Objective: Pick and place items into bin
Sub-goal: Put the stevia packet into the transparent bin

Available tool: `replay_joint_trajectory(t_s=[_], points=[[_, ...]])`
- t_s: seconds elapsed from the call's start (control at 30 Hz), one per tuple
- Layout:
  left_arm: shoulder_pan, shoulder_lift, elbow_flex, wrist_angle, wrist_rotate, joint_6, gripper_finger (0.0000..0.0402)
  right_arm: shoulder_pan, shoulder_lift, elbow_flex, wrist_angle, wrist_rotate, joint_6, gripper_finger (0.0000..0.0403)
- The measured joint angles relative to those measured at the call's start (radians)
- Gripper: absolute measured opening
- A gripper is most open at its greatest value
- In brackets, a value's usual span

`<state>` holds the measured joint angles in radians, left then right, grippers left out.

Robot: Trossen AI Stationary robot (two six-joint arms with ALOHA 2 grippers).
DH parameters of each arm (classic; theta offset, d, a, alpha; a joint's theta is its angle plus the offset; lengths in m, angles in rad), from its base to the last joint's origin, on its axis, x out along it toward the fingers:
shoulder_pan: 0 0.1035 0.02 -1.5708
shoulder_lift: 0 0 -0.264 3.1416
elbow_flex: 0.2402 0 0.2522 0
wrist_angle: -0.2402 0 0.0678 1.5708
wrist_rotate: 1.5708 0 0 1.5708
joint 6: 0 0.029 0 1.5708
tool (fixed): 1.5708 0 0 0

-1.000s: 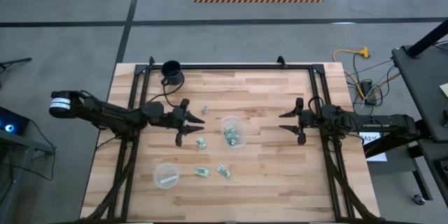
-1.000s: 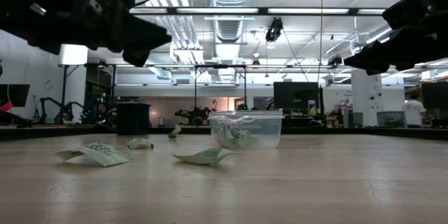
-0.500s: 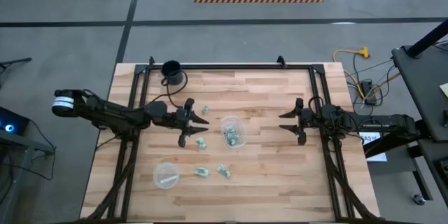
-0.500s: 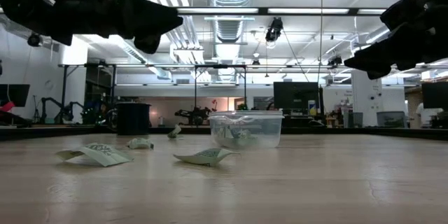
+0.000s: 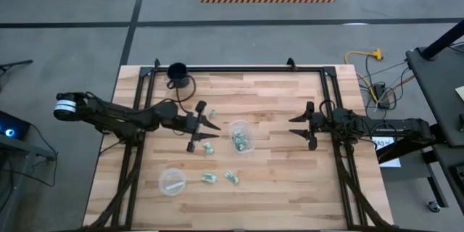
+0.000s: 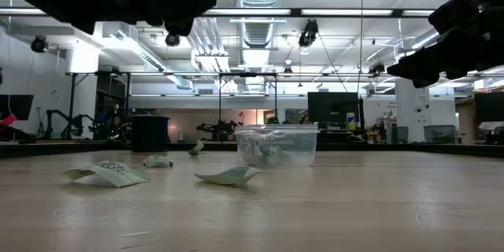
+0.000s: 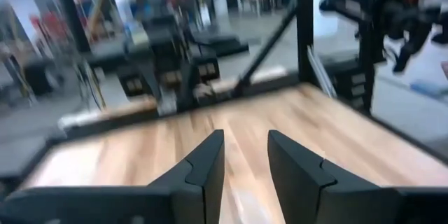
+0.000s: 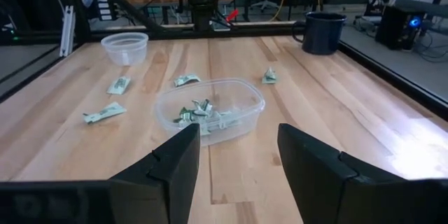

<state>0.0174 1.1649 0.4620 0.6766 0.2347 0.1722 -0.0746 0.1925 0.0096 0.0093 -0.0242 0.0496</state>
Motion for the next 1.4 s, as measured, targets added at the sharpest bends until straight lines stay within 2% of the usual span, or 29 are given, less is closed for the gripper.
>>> replay_joint_trajectory(t_s=[0.17,0.33,0.4,0.77,0.83,1.0,1.17,1.4], points=[[0.000,-0.002,0.064,-0.255,0.000,-0.015,0.0094,0.000,0.000,0.000,0.000,0.000,-0.005,0.0183],[-0.005,-0.004,0.114,-0.365,-0.007,-0.104,0.0094,0.000,0.000,0.000,0.000,0.000,-0.002,0.0183],[-0.015,-0.007,0.129,-0.416,-0.039,-0.111,0.0093,0.000,0.000,0.000,0.000,0.000,-0.005,0.0183],[-0.144,-0.033,0.198,-0.686,-0.615,-0.041,0.0093,0.000,0.001,0.000,0.000,0.000,0.002,0.0183],[-0.161,-0.033,0.198,-0.702,-0.672,-0.034,0.0093,0.000,0.001,0.000,0.000,0.000,-0.005,0.0183],[-0.166,-0.035,0.200,-0.694,-0.680,-0.036,0.0093,0.000,0.001,0.000,0.000,0.000,0.000,0.0183],[-0.161,-0.035,0.200,-0.684,-0.681,-0.109,0.0093,0.000,0.001,0.000,0.000,0.000,0.004,0.0183],[-0.159,-0.027,0.187,-0.591,-0.682,0.023,0.0093,0.000,0.001,0.000,0.000,0.000,0.004,0.0183]])
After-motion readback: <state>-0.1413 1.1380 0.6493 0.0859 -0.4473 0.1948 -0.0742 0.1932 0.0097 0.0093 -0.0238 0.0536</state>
